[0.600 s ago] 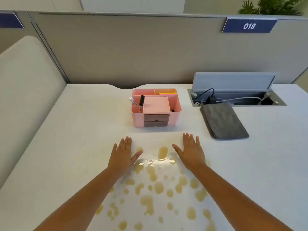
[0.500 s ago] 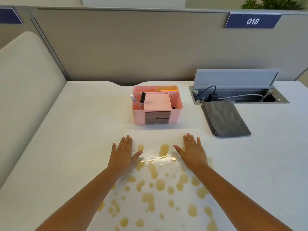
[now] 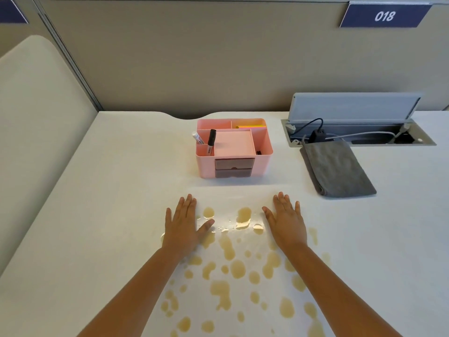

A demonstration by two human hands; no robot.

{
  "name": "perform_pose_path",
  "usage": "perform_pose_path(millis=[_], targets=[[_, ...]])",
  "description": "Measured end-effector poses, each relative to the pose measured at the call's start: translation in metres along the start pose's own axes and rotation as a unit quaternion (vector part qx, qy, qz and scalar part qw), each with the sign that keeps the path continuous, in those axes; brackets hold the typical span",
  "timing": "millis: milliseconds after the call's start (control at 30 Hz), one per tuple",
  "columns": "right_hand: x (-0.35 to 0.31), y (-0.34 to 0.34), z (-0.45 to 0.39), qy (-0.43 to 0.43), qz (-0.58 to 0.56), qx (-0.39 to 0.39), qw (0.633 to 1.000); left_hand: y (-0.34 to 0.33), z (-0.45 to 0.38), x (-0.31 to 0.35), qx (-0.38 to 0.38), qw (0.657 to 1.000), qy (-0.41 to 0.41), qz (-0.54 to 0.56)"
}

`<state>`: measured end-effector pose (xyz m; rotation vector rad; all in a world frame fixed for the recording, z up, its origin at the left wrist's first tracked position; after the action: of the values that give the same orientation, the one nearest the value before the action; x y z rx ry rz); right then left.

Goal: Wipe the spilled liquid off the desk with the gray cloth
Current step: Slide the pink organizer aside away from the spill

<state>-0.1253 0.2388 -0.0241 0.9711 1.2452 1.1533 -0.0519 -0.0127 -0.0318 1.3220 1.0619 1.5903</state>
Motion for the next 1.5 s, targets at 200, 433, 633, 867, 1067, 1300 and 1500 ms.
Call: perform_pose_path(millis=[200, 433, 633, 867, 1067, 1300, 1500], targets=[[0.001, 0.0, 0.001, -0.002, -0.019, 0.01, 1.0, -0.001, 0.001, -0.001, 0.001, 1.0, -0.001, 0.001], [0.003, 0.0, 0.001, 0.007, -0.053, 0.009, 0.999, 0.026, -0.005, 0.003, 0.076, 0.996, -0.009, 0.05], [0.004, 0.002, 0.0, 0.009, -0.057, 0.003, 0.998, 0.068, -0.037, 0.015, 0.194, 0.971, -0.064, 0.121], [0.006, 0.004, -0.001, 0.016, -0.058, -0.007, 0.998, 0.083, -0.084, 0.029, 0.174, 0.977, -0.049, 0.11], [0.001, 0.014, -0.007, -0.019, -0.099, -0.011, 0.995, 0.087, -0.101, 0.033, 0.173, 0.968, -0.034, 0.179], [-0.039, 0.056, -0.055, -0.059, -0.403, -0.097, 0.908, 0.094, -0.092, 0.034, 0.21, 0.953, -0.026, 0.219], [-0.088, 0.057, -0.068, -0.026, -0.448, -0.133, 0.884, 0.096, -0.059, 0.009, 0.258, 0.932, 0.021, 0.253]])
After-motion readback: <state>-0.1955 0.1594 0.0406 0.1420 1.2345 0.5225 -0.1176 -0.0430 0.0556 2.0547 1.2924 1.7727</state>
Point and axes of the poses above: each hand's wrist, its own z-axis away from the middle knuckle, its own y-axis out of the back of the hand, x = y × z, the point moved 6 cm from there along -z, towards the middle knuckle, and after that the axes turned 8 degrees about -y, right-handed, at the moved point
